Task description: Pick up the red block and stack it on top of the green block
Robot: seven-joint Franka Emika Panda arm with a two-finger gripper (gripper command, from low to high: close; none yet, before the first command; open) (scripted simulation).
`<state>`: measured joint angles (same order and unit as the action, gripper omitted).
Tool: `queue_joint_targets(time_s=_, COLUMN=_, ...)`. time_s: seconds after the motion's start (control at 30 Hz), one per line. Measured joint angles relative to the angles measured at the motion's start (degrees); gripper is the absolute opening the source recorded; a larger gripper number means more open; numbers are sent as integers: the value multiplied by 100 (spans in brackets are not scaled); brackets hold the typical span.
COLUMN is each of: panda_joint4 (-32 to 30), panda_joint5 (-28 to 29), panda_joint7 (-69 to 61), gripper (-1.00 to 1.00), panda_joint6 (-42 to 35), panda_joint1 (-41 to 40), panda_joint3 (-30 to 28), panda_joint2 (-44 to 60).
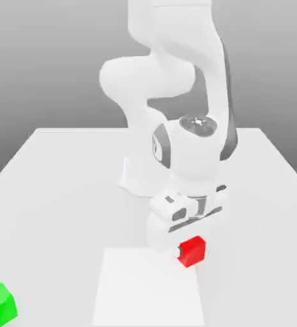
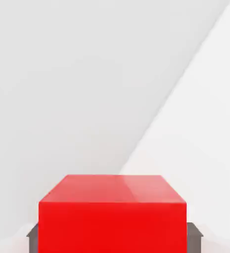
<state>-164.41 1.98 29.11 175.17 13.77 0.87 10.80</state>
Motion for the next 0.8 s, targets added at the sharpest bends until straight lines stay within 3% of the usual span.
queue_joint_targets(time_s=0.1, panda_joint4=-22, panda_joint5=-19, panda_joint7=-17, gripper=-100, panda_joint6=-128, panda_joint1=-17, panda_joint3=25, panda_joint2=-151)
queue_joint_targets(time_s=0.33, panda_joint4=-131, panda_joint5=-216, panda_joint7=-105, gripper=-100, panda_joint6=-1288, panda_joint1=-55, panda_joint3=-10, panda_joint2=-1418)
queue_joint_targets(time_s=0.8, panda_joint4=2625, panda_joint5=-729, panda_joint7=1431, gripper=-100, panda_joint6=-2693, panda_joint1=-2015, panda_joint3=-1338, panda_joint2=-17)
